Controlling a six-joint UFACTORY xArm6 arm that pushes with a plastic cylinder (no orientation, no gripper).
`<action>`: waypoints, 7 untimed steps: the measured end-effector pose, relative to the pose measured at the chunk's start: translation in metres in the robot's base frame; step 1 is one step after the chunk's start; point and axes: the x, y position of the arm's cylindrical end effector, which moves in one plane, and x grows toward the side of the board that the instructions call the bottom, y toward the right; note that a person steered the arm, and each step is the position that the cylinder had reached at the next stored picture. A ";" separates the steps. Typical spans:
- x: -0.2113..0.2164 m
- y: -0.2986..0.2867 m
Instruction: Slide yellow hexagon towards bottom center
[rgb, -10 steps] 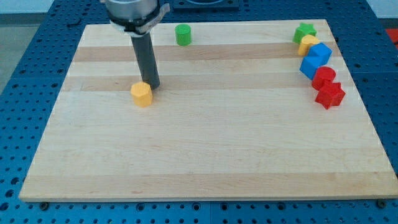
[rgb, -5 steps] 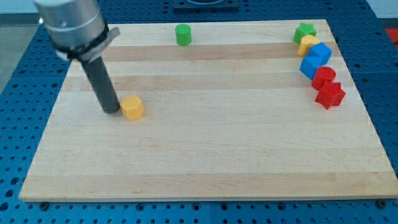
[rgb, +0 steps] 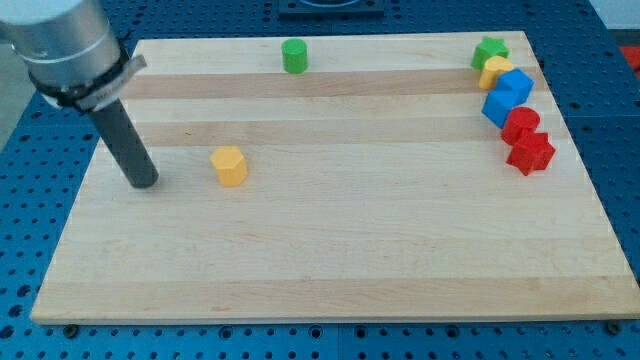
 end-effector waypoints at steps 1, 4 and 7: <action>-0.031 0.049; -0.006 0.145; 0.008 0.127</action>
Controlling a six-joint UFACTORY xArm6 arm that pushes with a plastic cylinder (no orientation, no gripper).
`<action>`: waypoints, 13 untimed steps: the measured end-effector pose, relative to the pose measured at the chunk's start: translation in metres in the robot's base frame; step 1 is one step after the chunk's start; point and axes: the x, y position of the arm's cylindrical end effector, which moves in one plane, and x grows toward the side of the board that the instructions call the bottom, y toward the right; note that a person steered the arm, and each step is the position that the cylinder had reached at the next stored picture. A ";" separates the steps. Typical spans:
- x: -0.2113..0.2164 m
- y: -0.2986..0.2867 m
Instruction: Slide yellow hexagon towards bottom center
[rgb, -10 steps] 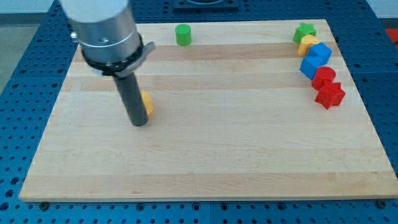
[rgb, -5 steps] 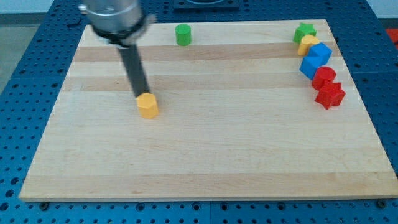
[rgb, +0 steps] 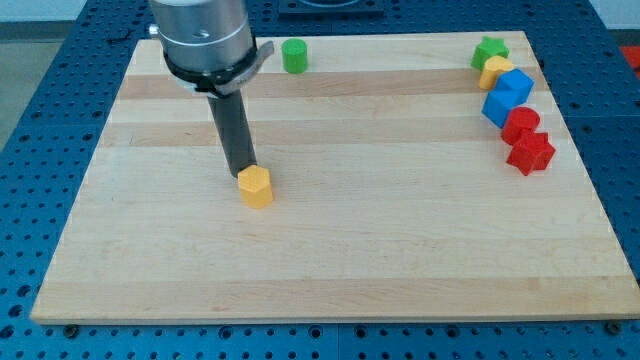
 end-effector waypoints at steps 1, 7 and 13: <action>0.007 0.045; 0.024 -0.030; 0.051 0.044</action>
